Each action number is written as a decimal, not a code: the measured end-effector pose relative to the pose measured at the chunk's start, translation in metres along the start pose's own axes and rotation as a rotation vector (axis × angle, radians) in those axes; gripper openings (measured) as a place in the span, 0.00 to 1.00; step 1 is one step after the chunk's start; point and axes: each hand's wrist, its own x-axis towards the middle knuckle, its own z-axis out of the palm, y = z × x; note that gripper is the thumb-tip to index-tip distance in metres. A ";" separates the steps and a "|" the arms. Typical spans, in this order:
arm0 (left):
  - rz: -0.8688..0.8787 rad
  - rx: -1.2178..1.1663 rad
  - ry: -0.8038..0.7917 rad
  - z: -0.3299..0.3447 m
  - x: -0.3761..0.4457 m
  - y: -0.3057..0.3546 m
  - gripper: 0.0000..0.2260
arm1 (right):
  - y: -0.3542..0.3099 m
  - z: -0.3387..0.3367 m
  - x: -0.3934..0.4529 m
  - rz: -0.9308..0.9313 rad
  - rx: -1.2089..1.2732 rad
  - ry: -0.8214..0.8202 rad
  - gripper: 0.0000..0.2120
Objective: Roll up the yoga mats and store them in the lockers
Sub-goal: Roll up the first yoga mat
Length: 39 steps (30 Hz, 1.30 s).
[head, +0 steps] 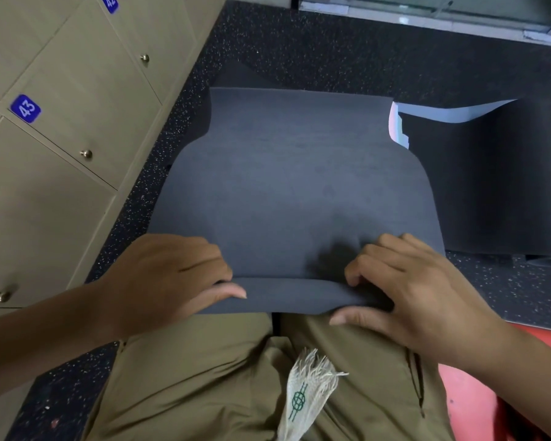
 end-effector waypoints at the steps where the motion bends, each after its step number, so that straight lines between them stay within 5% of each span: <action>1: 0.023 0.013 -0.001 -0.001 -0.001 0.000 0.22 | -0.001 0.000 0.000 0.031 -0.023 0.007 0.23; 10: -0.088 0.090 -0.110 -0.001 -0.005 0.009 0.25 | -0.019 0.009 -0.002 0.283 -0.137 0.118 0.24; 14: -0.278 -0.043 -0.124 -0.004 0.003 0.009 0.20 | -0.022 0.016 -0.007 0.223 -0.216 0.249 0.21; 21: -0.558 -0.395 -0.258 -0.008 0.026 -0.006 0.20 | 0.000 0.014 -0.004 0.102 -0.100 0.221 0.24; 30: -0.457 -0.378 -0.107 -0.010 0.042 0.000 0.07 | 0.022 0.000 0.023 0.189 0.088 0.031 0.22; 35: -0.319 -0.146 0.037 0.001 0.036 0.007 0.13 | 0.038 -0.005 0.036 0.304 0.385 -0.069 0.19; 39: -0.268 -0.056 -0.019 0.004 0.029 0.008 0.20 | 0.041 -0.012 0.042 0.398 0.477 -0.056 0.21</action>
